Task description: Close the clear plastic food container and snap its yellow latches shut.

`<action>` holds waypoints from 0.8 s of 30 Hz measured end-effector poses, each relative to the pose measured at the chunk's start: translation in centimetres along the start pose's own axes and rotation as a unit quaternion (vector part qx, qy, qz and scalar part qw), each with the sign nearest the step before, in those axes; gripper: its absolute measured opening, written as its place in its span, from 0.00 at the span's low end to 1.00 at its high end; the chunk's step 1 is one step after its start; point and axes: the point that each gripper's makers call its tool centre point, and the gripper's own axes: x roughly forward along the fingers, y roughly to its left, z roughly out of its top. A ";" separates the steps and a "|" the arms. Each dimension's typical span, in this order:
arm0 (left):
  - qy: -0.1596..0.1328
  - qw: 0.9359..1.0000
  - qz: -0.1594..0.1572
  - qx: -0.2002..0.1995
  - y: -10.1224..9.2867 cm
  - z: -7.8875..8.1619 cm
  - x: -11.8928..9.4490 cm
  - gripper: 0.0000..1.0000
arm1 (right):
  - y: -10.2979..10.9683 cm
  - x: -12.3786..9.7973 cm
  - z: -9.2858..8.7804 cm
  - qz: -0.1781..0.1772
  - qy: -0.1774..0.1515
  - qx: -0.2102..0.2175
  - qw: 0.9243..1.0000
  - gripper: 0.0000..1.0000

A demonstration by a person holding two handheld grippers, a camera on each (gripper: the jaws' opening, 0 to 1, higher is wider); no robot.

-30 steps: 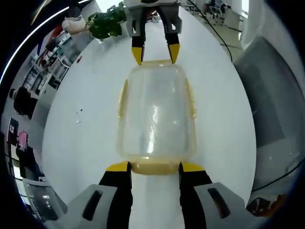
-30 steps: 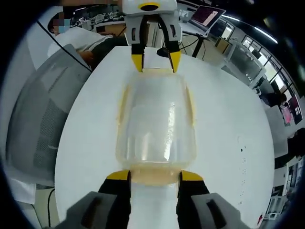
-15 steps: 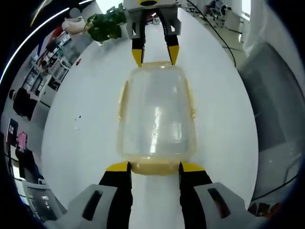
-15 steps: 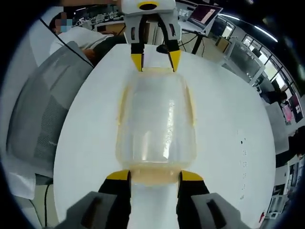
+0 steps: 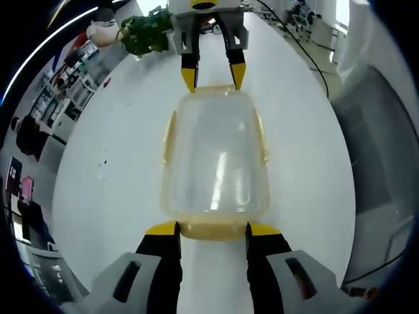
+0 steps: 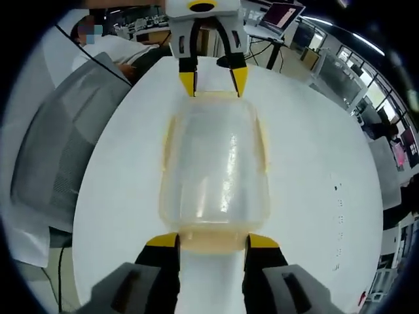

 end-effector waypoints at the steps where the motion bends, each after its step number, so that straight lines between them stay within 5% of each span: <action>1: 0.000 1.000 -0.001 0.000 0.0 0.1 0.1 0.36 | 0.0 0.0 -0.1 0.001 0.000 0.000 1.000 0.35; 24: -0.003 1.000 -0.014 -0.010 -0.2 0.4 1.5 0.36 | -0.2 0.7 -1.3 0.019 -0.002 0.011 1.000 0.35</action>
